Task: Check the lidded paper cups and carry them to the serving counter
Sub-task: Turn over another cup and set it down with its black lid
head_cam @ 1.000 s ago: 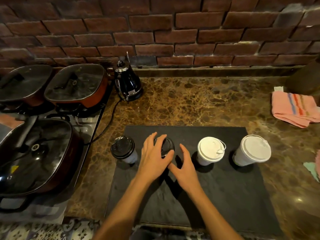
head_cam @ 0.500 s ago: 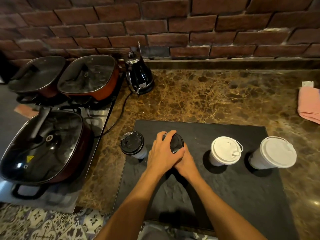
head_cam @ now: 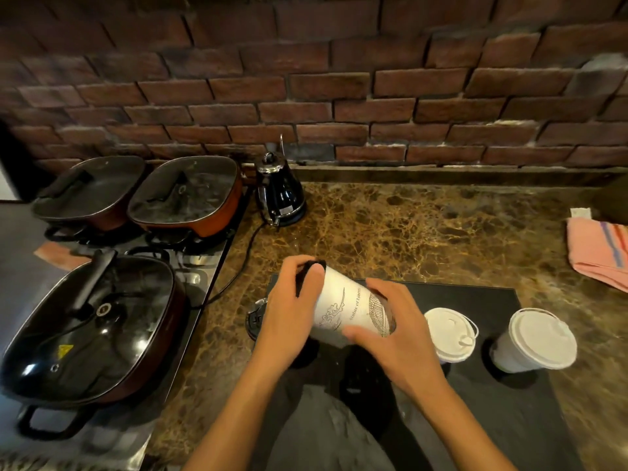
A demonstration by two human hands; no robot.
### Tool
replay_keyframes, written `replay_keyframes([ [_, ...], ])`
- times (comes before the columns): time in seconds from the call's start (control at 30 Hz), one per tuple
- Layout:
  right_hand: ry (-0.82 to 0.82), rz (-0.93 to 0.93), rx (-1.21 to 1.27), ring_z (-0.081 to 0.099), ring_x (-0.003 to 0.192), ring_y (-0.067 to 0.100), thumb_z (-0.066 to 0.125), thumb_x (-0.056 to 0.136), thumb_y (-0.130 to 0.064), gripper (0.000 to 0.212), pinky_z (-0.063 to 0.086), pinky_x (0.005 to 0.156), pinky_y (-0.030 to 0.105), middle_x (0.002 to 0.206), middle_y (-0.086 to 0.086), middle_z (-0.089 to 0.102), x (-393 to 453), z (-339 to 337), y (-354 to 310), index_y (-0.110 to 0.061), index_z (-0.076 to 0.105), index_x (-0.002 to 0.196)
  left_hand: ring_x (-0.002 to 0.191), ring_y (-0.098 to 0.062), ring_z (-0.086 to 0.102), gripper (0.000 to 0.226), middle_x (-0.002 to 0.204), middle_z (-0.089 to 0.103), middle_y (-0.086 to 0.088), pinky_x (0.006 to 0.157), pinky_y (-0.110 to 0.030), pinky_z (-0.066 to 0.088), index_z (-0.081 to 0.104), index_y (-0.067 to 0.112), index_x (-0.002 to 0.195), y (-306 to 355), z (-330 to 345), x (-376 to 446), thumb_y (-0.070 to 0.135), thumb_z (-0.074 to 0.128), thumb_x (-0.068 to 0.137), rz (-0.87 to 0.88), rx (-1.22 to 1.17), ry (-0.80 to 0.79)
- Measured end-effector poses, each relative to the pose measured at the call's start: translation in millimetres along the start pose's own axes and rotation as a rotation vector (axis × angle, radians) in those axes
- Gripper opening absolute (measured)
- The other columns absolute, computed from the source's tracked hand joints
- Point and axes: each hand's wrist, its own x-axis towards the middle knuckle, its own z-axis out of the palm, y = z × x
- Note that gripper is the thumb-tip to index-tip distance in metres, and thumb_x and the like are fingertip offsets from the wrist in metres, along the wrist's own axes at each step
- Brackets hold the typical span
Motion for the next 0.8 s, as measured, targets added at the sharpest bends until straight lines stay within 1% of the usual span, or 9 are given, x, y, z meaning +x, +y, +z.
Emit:
replay_keyframes([
  [0.13,-0.159,-0.232,-0.102,0.041,0.129,-0.011,0.081,0.062,-0.06,0.082,0.036,0.103,0.01,0.138,-0.014,0.043,-1,-12,-14,-0.046,0.045,0.135,0.074,-0.015,0.059,0.029,0.079,0.065,0.005,0.066,-0.034,0.044,0.065,0.017,0.095,14,-12,-7,0.042,0.05,0.096,-0.132,-0.239,0.021],
  [0.2,-0.314,-0.296,-0.285,0.043,0.135,0.001,0.074,0.067,-0.064,0.09,0.045,0.106,0.027,0.15,-0.014,0.034,-2,-19,-21,-0.051,0.028,0.143,0.075,-0.012,0.067,0.03,0.083,0.072,0.01,0.067,-0.033,0.05,0.069,0.025,0.108,15,-20,-8,0.039,0.043,0.104,-0.154,-0.23,0.004],
  [0.3,-0.327,-0.384,-0.465,0.054,0.129,0.015,0.064,0.078,-0.062,0.087,0.055,0.094,0.041,0.15,-0.011,0.043,-5,-23,-33,-0.043,0.021,0.151,0.078,0.0,0.069,0.039,0.092,0.073,0.015,0.079,-0.032,0.054,0.072,0.037,0.113,14,-29,-10,0.041,0.034,0.106,-0.129,-0.157,-0.058],
  [0.43,-0.278,-0.207,-0.296,0.056,0.119,-0.002,0.069,0.071,-0.06,0.083,0.052,0.094,0.027,0.134,-0.025,0.056,-10,-25,-48,-0.051,0.036,0.146,0.085,-0.006,0.07,0.04,0.1,0.074,-0.002,0.072,-0.021,0.055,0.074,0.026,0.108,19,-31,-16,0.028,0.034,0.107,-0.044,-0.199,-0.063],
  [0.5,-0.283,-0.04,0.035,0.063,0.11,-0.004,0.075,0.065,-0.053,0.071,0.054,0.081,0.017,0.124,-0.028,0.065,-10,-25,-52,-0.06,0.051,0.131,0.094,-0.013,0.071,0.038,0.106,0.075,-0.006,0.075,-0.022,0.057,0.073,0.023,0.112,22,-32,-16,0.025,0.035,0.108,0.004,-0.218,-0.082],
  [0.57,-0.345,0.122,0.419,0.072,0.089,0.003,0.078,0.066,-0.043,0.061,0.054,0.063,0.016,0.115,-0.012,0.073,-8,-25,-51,-0.045,0.065,0.125,0.094,-0.013,0.071,0.037,0.109,0.074,-0.005,0.074,-0.022,0.056,0.07,0.018,0.117,25,-32,-16,0.029,0.037,0.108,0.053,-0.237,-0.118],
  [0.63,-0.363,0.214,0.581,0.073,0.072,0.014,0.077,0.069,-0.042,0.056,0.052,0.05,0.02,0.107,0.004,0.075,-8,-27,-50,-0.031,0.069,0.123,0.091,-0.012,0.069,0.042,0.108,0.072,-0.004,0.071,-0.022,0.055,0.067,0.014,0.12,27,-29,-17,0.037,0.039,0.101,0.076,-0.262,-0.148],
  [0.7,-0.291,0.204,0.459,0.072,0.083,0.014,0.073,0.067,-0.051,0.057,0.053,0.055,0.017,0.112,-0.007,0.072,-8,-27,-50,-0.04,0.066,0.123,0.086,-0.009,0.067,0.043,0.102,0.072,0.0,0.067,-0.02,0.054,0.067,0.014,0.118,28,-25,-16,0.04,0.043,0.094,0.063,-0.289,-0.149],
  [0.8,-0.177,0.009,-0.001,0.058,0.111,-0.002,0.07,0.064,-0.061,0.065,0.051,0.079,0.014,0.126,-0.028,0.053,-9,-27,-52,-0.053,0.05,0.126,0.081,-0.008,0.067,0.038,0.104,0.073,-0.005,0.06,-0.02,0.054,0.073,0.019,0.109,30,-21,-11,0.041,0.05,0.088,-0.052,-0.321,-0.077],
])
